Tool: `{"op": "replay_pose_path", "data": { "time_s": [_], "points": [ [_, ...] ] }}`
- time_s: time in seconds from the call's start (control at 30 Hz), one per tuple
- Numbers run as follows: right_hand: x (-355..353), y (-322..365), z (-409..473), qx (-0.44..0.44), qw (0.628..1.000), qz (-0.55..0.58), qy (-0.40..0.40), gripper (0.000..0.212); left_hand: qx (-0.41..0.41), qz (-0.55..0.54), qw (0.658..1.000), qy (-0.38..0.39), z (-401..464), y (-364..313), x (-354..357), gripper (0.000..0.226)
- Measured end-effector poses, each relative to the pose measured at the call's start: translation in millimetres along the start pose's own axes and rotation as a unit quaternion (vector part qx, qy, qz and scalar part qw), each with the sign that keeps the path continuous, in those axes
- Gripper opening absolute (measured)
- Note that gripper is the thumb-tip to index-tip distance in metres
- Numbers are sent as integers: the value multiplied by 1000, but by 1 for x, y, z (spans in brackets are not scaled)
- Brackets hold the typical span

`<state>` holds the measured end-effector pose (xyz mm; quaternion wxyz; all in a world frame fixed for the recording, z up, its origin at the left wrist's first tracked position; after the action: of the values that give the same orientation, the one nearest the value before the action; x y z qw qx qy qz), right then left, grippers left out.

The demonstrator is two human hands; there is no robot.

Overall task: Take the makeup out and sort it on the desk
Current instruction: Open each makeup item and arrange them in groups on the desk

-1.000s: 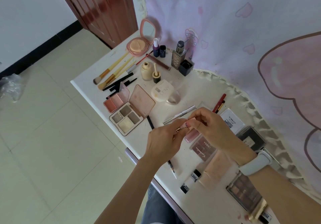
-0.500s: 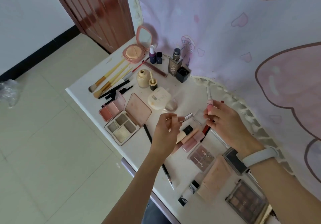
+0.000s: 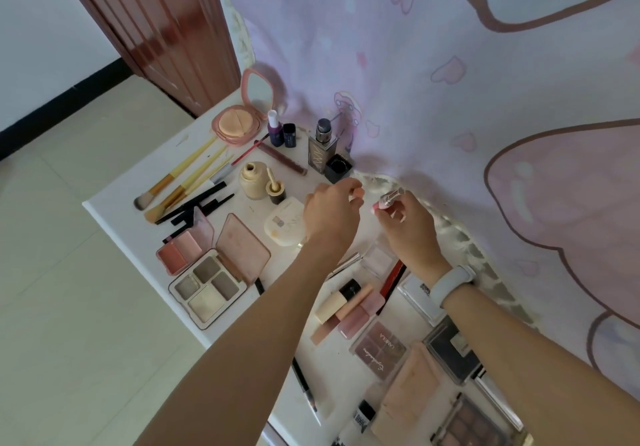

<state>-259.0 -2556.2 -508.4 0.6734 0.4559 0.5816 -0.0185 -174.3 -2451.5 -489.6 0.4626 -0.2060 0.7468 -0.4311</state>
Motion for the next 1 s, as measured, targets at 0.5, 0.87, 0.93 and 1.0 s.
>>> {"op": "replay_pose_path", "data": {
  "time_s": [0.5, 0.87, 0.93, 1.0],
  "points": [
    [17, 5, -2, -69, 995, -78, -2, 13, 19, 75, 997, 16, 7, 10, 3, 22],
    [22, 0, -2, -60, 996, -66, 19, 19, 49, 71, 996, 14, 1, 8, 2, 32],
    [23, -2, -1, -54, 997, -48, 32, 22, 60, 80, 995, 13, 1, 8, 3, 39],
    [23, -3, -1, -39, 998, -30, 45, 30, 57, 94, 994, 20, 2, 8, 3, 48]
  ]
}}
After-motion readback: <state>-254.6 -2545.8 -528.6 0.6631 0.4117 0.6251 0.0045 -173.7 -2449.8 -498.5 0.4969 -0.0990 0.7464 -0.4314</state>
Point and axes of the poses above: each hand's wrist, its own z-axis towards the middle knuckle, its own x-axis out of the palm, y = z × x, the point moved 4 cm from there along z, towards the middle knuckle, and after that the axes turned 15 degrees about -z, right-handed, at the moved point
